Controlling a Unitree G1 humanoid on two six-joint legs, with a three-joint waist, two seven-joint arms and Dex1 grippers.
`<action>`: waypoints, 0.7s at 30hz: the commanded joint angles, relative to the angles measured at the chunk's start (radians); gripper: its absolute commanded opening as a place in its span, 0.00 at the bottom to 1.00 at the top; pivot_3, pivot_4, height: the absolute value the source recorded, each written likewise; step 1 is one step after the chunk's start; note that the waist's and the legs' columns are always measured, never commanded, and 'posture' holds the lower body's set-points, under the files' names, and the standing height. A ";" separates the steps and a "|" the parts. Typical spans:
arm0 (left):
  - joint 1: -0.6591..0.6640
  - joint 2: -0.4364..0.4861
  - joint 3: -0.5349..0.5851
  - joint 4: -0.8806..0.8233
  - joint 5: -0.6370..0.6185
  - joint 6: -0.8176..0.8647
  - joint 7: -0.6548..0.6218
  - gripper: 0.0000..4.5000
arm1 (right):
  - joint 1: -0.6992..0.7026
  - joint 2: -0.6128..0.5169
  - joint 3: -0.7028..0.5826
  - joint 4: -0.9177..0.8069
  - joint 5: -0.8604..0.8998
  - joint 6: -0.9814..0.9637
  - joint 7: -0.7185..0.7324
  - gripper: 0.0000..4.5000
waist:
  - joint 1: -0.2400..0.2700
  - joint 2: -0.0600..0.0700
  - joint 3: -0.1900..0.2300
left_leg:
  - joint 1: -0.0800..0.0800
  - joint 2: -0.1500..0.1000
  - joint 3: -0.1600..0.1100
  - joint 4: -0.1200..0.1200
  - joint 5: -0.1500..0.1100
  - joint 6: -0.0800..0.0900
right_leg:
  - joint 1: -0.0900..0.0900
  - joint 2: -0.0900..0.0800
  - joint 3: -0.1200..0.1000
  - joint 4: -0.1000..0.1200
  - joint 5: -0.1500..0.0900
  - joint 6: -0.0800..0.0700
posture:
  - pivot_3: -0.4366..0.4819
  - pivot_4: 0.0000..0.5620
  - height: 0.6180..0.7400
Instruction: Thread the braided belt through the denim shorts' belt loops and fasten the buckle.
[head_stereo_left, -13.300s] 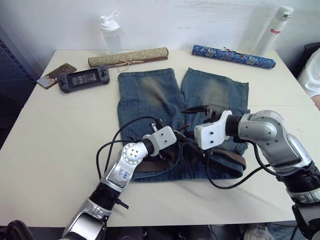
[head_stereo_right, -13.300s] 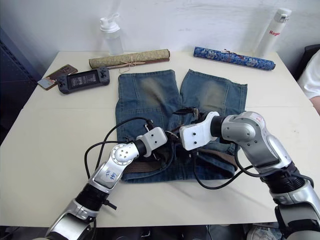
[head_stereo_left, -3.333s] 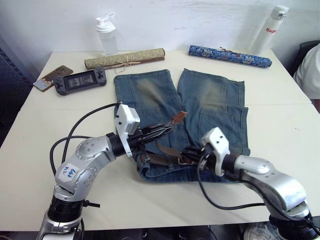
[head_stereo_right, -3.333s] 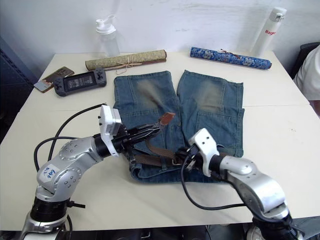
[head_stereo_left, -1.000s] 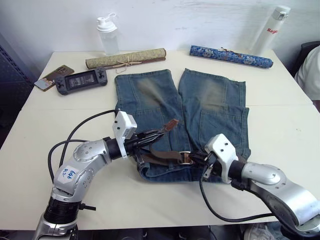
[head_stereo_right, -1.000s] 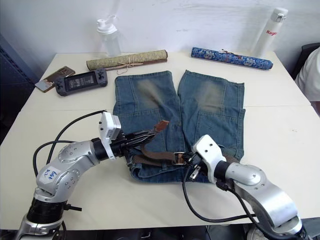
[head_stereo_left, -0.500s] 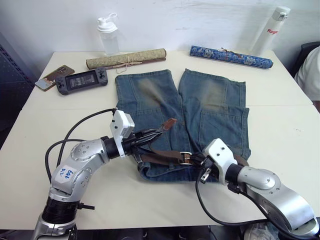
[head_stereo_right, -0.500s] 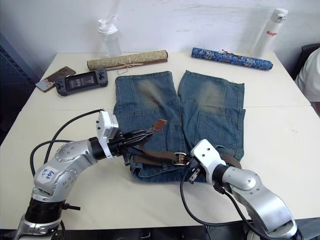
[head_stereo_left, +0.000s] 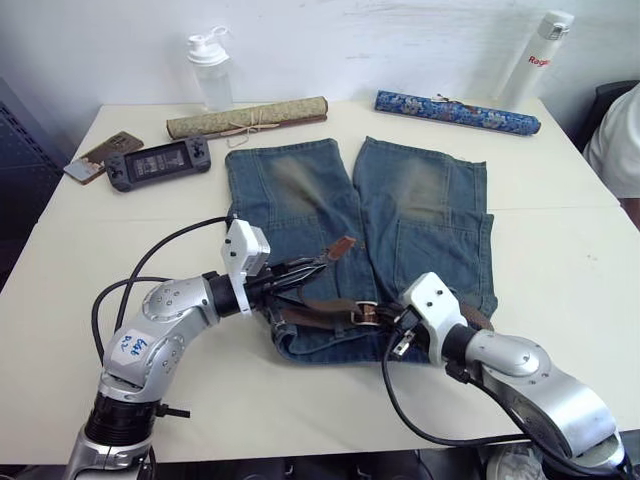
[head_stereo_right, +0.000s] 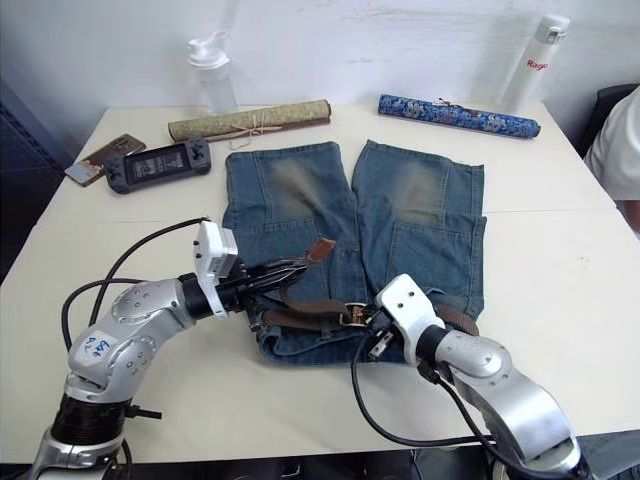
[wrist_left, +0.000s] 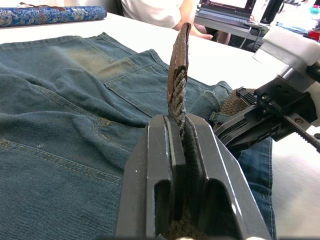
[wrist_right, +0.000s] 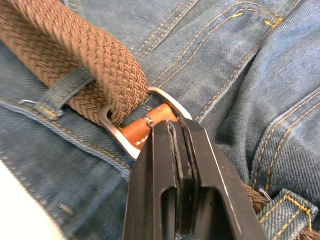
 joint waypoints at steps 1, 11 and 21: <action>-0.013 0.001 0.003 -0.008 -0.002 -0.006 -0.007 0.00 | 0.017 -0.041 -0.053 -0.051 0.020 0.004 0.030 0.02 | 0.003 0.000 0.000 | 0.000 0.000 0.000 0.000 0.000 0.000 | 0.000 0.000 0.000 0.000 0.000 0.000 | 0.48 0.27 0.82; -0.015 -0.001 -0.001 -0.003 0.001 -0.009 -0.008 0.00 | 0.002 0.007 -0.048 -0.106 0.128 0.061 0.022 0.02 | 0.006 0.000 0.000 | 0.000 0.001 0.000 0.000 0.000 0.000 | 0.000 -0.001 0.000 0.000 0.000 0.000 | 0.48 0.27 0.82; -0.023 -0.002 0.004 -0.002 0.001 -0.010 -0.004 0.00 | 0.015 0.004 0.013 -0.036 0.062 0.080 -0.032 0.02 | 0.012 0.000 0.000 | 0.000 0.000 0.000 0.000 0.000 0.000 | 0.000 0.000 0.000 0.000 0.000 0.000 | 0.48 0.27 0.82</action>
